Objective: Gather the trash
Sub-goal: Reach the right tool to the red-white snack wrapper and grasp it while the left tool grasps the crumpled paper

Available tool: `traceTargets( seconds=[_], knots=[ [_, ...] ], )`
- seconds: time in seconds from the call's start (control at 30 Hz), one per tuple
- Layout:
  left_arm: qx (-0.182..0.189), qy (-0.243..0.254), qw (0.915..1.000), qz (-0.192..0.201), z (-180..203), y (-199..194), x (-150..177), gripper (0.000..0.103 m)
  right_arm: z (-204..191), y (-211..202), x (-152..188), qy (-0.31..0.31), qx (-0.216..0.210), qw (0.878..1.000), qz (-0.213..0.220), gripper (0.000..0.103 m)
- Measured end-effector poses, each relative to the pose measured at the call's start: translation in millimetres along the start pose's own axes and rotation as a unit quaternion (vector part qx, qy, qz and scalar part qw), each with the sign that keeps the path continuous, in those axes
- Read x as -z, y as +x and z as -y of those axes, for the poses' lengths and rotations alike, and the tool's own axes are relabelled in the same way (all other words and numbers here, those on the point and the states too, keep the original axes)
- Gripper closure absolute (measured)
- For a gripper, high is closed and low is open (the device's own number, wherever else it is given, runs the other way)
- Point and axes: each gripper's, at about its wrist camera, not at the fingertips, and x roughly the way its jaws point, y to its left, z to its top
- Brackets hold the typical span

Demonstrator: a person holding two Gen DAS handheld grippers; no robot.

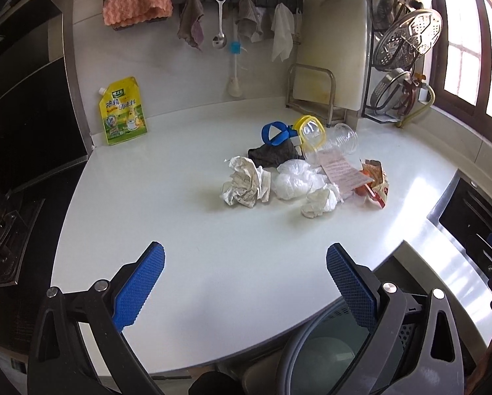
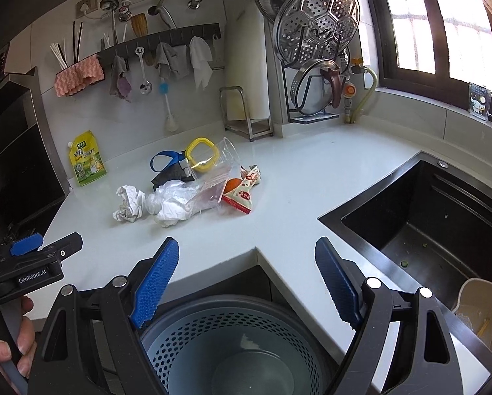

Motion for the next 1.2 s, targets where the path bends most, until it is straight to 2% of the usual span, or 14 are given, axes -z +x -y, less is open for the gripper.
traceTargets(
  seconds=[0.3, 0.57, 0.8, 1.07, 1.2],
  knots=[
    [-0.020, -0.017, 0.9996, -0.005, -14, 52, -29, 0.006, -5, 65, -27, -0.012, -0.001, 1.000, -0.024, 0.022],
    [-0.025, -0.016, 0.9994, -0.021, -14, 97, -46, 0.006, 4, 127, -50, 0.008, -0.002, 0.999, -0.052, 0.022],
    [-0.017, -0.022, 0.9992, -0.030, -16, 120, -49, 0.006, 19, 172, -62, 0.026, 0.017, 0.996, -0.086, 0.022],
    [-0.024, -0.025, 0.9990, -0.027, -17, 129, -49, 0.006, 28, 198, -66, 0.035, 0.021, 0.993, -0.112, 0.022],
    [-0.028, -0.029, 0.9988, -0.029, -17, 132, -50, 0.006, 23, 206, -65, 0.017, 0.024, 0.991, -0.127, 0.022]
  ],
)
